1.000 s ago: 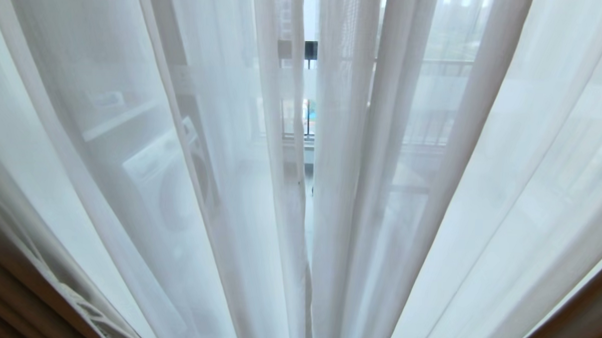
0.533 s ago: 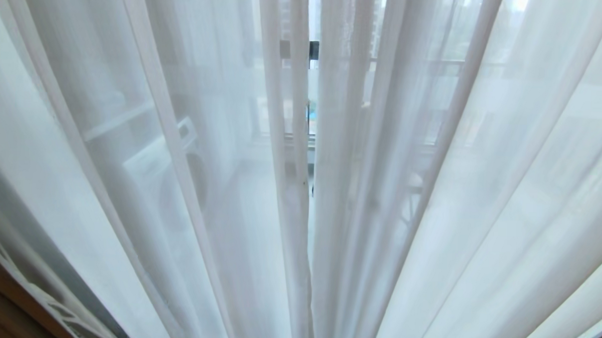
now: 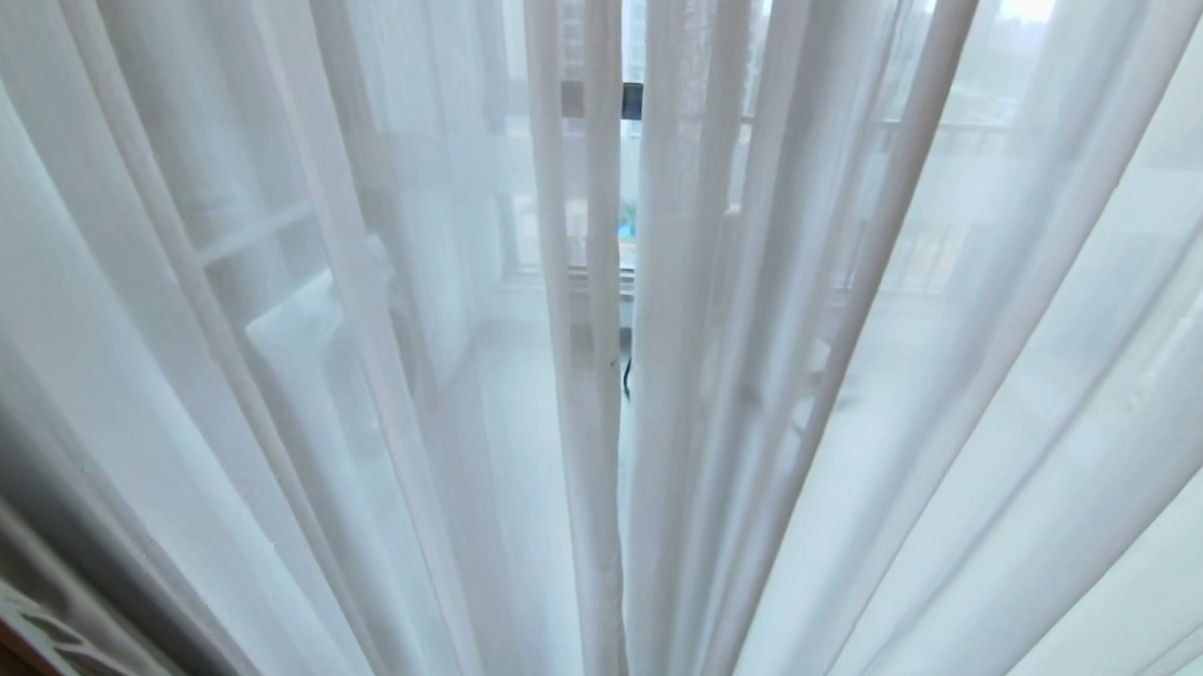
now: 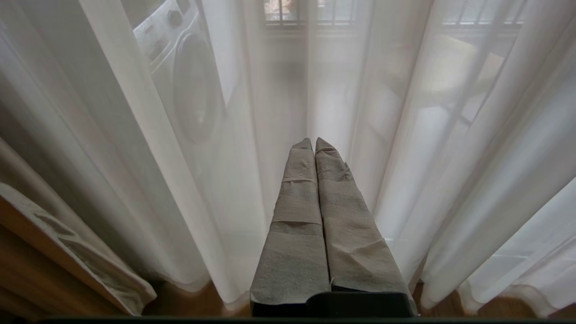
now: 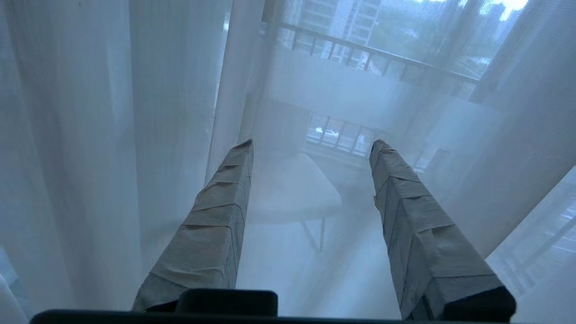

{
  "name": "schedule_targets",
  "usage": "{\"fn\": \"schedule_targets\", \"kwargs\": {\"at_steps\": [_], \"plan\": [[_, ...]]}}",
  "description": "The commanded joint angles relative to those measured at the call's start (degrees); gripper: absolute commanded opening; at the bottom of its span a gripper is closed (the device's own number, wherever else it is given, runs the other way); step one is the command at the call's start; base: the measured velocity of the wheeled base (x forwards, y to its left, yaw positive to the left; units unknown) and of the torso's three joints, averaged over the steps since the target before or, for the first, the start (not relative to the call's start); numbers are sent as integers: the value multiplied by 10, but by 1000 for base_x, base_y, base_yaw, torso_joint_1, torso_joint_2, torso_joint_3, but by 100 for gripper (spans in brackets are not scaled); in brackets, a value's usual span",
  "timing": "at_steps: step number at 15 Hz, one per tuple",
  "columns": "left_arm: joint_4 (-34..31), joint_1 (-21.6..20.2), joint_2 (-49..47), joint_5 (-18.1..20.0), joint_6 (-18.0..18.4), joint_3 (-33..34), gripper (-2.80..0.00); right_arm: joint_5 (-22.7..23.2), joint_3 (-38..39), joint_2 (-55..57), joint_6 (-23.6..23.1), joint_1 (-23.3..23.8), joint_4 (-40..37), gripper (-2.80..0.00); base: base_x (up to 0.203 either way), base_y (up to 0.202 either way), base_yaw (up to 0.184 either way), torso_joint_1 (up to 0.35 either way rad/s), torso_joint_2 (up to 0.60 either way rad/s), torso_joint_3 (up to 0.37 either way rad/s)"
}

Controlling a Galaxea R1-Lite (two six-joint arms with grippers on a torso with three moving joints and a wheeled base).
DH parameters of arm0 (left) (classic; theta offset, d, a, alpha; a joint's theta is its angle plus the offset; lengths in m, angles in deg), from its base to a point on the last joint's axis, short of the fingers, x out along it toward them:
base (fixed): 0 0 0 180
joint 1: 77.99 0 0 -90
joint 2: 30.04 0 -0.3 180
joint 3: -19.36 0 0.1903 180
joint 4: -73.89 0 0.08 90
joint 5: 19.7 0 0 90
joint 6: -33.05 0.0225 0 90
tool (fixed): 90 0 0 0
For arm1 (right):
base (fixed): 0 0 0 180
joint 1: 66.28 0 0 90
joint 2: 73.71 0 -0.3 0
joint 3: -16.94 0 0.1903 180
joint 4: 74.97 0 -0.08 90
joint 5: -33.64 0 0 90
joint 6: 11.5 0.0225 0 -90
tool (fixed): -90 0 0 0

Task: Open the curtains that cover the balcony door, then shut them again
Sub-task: Pull the outer curtains open on both sides

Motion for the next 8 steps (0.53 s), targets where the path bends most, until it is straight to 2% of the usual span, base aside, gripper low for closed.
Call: {"fn": "schedule_targets", "kwargs": {"at_steps": [1,8], "plan": [[0,0,0,0,0,0,-280,1,14,-10,0,-2,2,-280,0,0,0,0,0,0],[0,0,0,0,0,0,-280,2,94,-81,3,-2,-6,-280,0,0,0,0,0,0]]}}
